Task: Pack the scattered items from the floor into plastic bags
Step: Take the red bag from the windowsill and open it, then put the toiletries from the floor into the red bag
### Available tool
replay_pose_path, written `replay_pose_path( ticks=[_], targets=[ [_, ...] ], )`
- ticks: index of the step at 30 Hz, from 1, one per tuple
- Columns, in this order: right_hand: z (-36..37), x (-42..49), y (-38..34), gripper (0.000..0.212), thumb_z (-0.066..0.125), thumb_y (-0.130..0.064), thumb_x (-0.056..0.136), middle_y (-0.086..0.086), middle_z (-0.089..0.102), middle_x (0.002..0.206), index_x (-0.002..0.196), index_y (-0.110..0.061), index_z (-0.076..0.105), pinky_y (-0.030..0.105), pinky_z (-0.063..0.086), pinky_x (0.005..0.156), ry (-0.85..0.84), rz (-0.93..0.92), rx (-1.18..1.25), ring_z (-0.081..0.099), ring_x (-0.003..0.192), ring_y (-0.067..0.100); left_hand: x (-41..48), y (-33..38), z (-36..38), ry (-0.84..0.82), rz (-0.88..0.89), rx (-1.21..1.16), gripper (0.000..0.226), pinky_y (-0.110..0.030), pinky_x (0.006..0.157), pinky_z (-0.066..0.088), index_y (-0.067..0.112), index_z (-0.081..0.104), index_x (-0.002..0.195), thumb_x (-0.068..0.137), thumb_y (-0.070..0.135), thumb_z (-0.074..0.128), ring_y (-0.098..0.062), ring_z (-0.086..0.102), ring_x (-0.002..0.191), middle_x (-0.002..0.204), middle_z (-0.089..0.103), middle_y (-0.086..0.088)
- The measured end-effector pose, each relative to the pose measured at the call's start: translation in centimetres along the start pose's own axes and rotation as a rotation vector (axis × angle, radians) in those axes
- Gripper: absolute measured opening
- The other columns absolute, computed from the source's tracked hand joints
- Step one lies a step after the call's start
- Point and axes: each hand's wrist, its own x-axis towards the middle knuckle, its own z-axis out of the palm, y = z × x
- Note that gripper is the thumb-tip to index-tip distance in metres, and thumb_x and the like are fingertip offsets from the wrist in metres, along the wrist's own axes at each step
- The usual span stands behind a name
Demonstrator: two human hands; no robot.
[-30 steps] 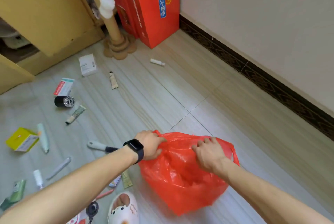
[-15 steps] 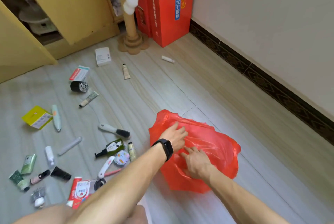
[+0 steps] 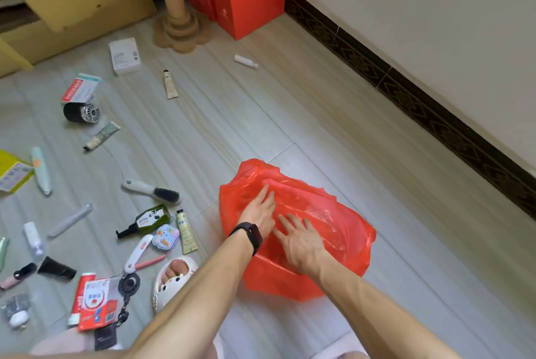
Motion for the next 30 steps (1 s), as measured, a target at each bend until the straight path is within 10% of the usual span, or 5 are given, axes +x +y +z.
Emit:
replay_pose_path(
  ticks=[5,10,16,21,30],
  targets=[
    [2.8,0.5,4.3,0.068,0.037,-0.037,0.1,0.004,-0.016,0.164,0.157,-0.032,0.0,0.058,-0.008,0.117,-0.07,0.094,-0.095,-0.015,0.151,0.03,0.4,-1.1,5.1,-0.147,-0.095,-0.192,0.044,-0.048,0.116,-0.012,0.012,0.04,0.147,0.107,0.019,0.026,-0.032,-0.001,0.149,0.161,0.013,-0.009],
    [3.5,2.1,9.8,0.081,0.048,-0.045,0.095,0.01,-0.009,0.165,0.153,-0.046,-0.009,0.045,0.012,0.122,-0.098,0.173,0.097,-0.003,0.152,0.032,-1.4,-3.1,7.6,-0.321,-0.227,-0.298,0.051,-0.051,0.116,0.01,0.03,0.014,0.153,0.104,0.029,0.029,-0.032,0.017,0.144,0.164,-0.009,0.002],
    [-2.4,1.3,8.2,0.065,0.051,-0.028,0.093,0.015,0.027,0.152,0.152,-0.022,0.026,0.049,0.025,0.114,-0.133,0.126,-0.04,0.025,0.141,0.038,0.6,-2.8,0.9,0.007,-0.11,-0.169,0.039,-0.048,0.112,0.022,0.01,0.062,0.12,0.095,0.013,0.032,-0.033,0.047,0.117,0.119,0.057,-0.014],
    [-6.5,-1.6,6.9,0.04,0.049,-0.027,0.093,0.011,0.052,0.126,0.132,-0.018,0.049,0.04,0.043,0.086,-0.081,-0.053,-0.128,0.054,0.114,0.034,0.7,-3.9,-2.9,0.027,-0.085,-0.203,0.032,-0.049,0.106,0.027,0.011,0.059,0.118,0.096,0.02,0.038,-0.033,0.048,0.113,0.116,0.058,-0.014],
    [-16.4,-5.1,2.3,0.057,0.05,-0.037,0.092,-0.001,0.033,0.155,0.147,-0.042,0.033,0.039,0.042,0.107,0.148,-0.307,-0.055,0.041,0.136,0.026,-10.6,-9.9,-6.6,0.23,-0.408,-0.484,0.032,-0.04,0.094,0.034,0.025,0.058,0.12,0.091,0.033,0.048,-0.027,0.054,0.111,0.114,0.062,-0.003]
  ],
)
